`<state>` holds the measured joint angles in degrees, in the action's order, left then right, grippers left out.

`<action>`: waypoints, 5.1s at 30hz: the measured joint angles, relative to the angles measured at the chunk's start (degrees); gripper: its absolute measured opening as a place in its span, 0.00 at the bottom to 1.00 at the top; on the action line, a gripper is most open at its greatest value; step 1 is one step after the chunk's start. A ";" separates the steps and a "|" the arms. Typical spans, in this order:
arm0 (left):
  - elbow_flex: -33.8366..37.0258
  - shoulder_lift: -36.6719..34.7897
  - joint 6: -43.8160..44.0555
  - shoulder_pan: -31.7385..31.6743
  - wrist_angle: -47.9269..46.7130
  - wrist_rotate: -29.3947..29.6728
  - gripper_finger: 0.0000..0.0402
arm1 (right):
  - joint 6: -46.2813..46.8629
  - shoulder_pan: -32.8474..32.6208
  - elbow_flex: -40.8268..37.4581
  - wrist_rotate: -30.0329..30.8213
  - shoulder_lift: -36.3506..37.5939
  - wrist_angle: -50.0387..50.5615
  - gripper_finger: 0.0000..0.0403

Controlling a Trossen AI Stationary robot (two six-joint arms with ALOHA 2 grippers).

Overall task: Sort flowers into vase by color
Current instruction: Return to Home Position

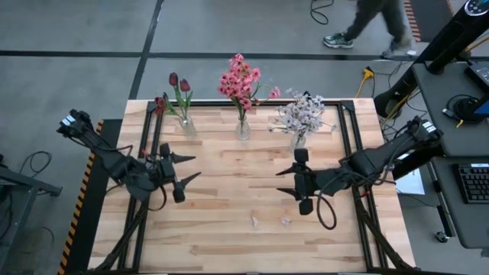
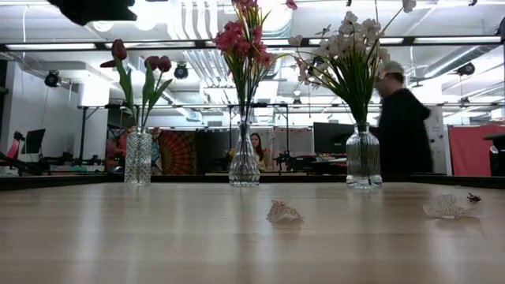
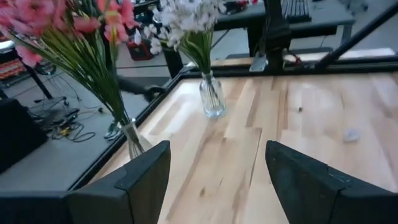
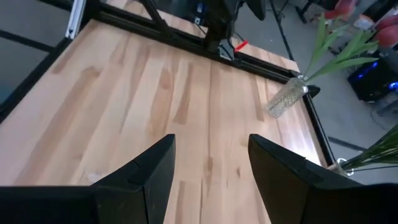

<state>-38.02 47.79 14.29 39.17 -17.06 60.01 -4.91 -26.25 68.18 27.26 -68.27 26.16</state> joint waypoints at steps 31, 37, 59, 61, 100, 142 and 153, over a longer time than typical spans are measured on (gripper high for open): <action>23.62 -8.16 -26.11 -13.52 42.49 -24.69 0.61 | -14.24 -1.87 -35.01 -17.73 31.72 -33.42 0.49; 27.19 -13.08 -23.98 -15.75 42.69 -28.05 0.61 | -14.27 -1.87 -40.37 -17.78 36.53 -36.83 0.49; 37.42 -29.55 -21.73 -15.77 41.18 -28.08 0.61 | -19.96 -1.85 -56.72 -15.89 50.63 -49.78 0.49; 37.42 -30.02 -21.33 -15.79 39.25 -28.00 0.61 | -20.22 -1.85 -58.56 -14.62 52.75 -50.32 0.49; 37.09 -33.64 -13.75 -15.75 27.23 -30.64 0.15 | -27.66 -1.85 -67.49 -9.19 66.89 -42.63 0.49; 36.90 -28.90 -13.71 -15.76 27.24 -30.62 0.15 | -26.62 -1.85 -67.55 -9.17 66.72 -42.65 0.49; 36.87 -27.94 -13.71 -15.77 27.26 -30.61 0.15 | -26.62 -1.85 -67.55 -9.17 66.71 -42.64 0.49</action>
<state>-1.15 19.85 0.58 23.40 10.20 29.40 -31.53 -28.10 0.62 18.09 -1.55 -16.48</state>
